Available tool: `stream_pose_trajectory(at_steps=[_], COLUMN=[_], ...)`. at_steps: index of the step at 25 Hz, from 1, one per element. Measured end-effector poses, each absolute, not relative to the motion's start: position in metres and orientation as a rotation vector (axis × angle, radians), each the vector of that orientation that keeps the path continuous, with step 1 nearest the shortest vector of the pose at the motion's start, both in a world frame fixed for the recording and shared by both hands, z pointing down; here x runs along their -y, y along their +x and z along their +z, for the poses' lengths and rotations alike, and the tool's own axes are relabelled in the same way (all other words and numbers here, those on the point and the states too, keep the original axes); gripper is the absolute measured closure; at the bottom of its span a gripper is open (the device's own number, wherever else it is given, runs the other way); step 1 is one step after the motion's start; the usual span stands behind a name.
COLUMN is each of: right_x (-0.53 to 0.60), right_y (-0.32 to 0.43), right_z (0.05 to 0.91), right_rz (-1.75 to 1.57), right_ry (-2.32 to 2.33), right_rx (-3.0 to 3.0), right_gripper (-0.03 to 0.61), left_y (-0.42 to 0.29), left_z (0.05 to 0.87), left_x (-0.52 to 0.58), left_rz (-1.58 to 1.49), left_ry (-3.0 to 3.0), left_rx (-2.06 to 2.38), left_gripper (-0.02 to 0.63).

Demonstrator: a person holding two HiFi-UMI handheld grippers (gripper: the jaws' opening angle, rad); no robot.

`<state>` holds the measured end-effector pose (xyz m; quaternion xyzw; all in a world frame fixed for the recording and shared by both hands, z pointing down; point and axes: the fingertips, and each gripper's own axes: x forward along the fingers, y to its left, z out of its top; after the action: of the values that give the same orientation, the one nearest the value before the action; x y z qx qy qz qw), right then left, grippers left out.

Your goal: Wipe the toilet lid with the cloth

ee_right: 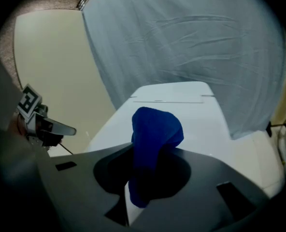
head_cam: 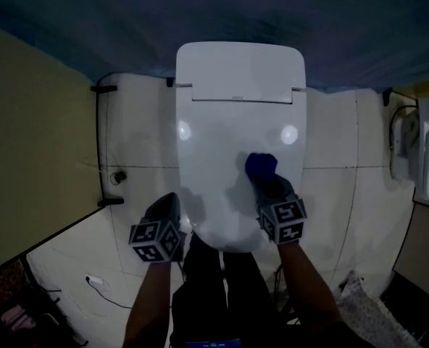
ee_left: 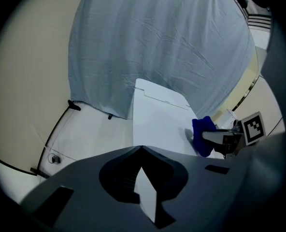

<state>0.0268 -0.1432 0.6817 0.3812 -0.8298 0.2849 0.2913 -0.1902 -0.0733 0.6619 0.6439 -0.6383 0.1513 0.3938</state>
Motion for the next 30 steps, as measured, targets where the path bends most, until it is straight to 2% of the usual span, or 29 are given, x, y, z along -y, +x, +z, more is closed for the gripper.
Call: stream_pose_trajectory(at_steps=[5, 11, 20, 30], right_x=[0.092, 0.052, 0.051, 0.065], right_y=[-0.108, -0.179, -0.143, -0.027], right_z=[0.671, 0.706, 0.735, 0.734], right_rz=[0.783, 0.871, 0.815, 0.717], right_ry=[0.741, 0.667, 0.724, 0.799], right_rx=[2.359, 2.313, 2.188, 2.149], right_gripper=[0.511, 0.511, 0.512, 0.512], left_y=[-0.220, -0.244, -0.232, -0.187], left_z=[0.669, 0.669, 0.675, 0.676], left_x=[0.045, 0.007, 0.008, 0.026], left_rz=[0.371, 0.383, 0.341, 0.388], left_ry=[1.558, 1.539, 1.573, 1.660], left_rx=[1.659, 1.652, 1.600, 1.514], left_gripper=[0.614, 0.614, 0.614, 0.614])
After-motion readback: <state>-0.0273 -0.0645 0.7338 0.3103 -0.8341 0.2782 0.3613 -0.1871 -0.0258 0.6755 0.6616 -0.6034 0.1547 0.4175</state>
